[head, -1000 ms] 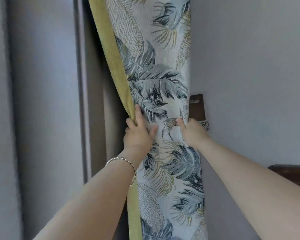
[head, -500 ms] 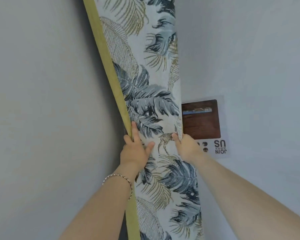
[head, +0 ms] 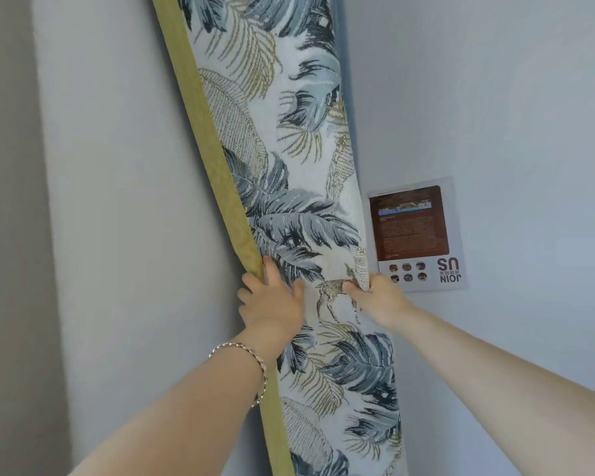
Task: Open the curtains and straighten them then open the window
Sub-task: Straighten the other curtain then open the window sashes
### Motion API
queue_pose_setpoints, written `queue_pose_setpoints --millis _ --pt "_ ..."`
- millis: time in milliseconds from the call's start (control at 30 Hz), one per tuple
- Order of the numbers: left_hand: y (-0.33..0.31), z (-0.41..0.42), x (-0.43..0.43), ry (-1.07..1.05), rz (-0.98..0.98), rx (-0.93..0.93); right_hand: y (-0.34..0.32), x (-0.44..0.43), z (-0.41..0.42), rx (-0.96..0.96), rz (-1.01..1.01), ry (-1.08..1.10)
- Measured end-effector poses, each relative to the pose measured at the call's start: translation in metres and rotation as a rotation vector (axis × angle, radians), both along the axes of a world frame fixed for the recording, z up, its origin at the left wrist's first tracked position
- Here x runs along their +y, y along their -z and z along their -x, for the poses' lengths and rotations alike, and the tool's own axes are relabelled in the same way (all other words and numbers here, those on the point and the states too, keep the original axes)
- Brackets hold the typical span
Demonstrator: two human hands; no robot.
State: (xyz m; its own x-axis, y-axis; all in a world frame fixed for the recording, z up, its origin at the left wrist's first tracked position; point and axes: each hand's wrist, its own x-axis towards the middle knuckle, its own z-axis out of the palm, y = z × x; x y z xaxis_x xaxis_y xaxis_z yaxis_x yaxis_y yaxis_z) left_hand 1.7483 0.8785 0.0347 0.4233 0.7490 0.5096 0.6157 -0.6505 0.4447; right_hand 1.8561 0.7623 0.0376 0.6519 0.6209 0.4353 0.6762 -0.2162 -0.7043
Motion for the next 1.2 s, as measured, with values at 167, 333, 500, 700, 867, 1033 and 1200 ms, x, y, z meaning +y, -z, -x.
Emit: queue_pose_setpoints --millis 167,333,500,700,867,1033,1200 --pt "-0.029 0.080 -0.035 -0.012 -0.475 -0.193 -0.008 -0.037 0.077 0.081 -0.138 -0.087" --pt "-0.080 0.142 -0.066 0.235 -0.682 -0.376 -0.020 -0.052 0.141 -0.016 -0.270 -0.057" --pt "-0.138 0.169 -0.073 0.193 -0.528 -0.363 -0.013 -0.047 0.200 -0.060 -0.274 -0.205" --pt "-0.161 0.166 -0.059 0.095 -0.449 -0.208 -0.011 -0.021 0.216 -0.045 -0.332 -0.261" --pt "-0.146 0.140 -0.041 0.104 -0.545 -0.151 -0.027 -0.009 0.184 -0.193 -0.255 -0.124" --pt "-0.146 0.098 -0.023 0.060 -0.586 -0.124 -0.038 0.005 0.138 -0.350 -0.212 -0.016" --pt "-0.159 0.022 -0.006 0.003 -0.624 -0.154 -0.048 0.029 0.061 -0.381 -0.221 -0.017"
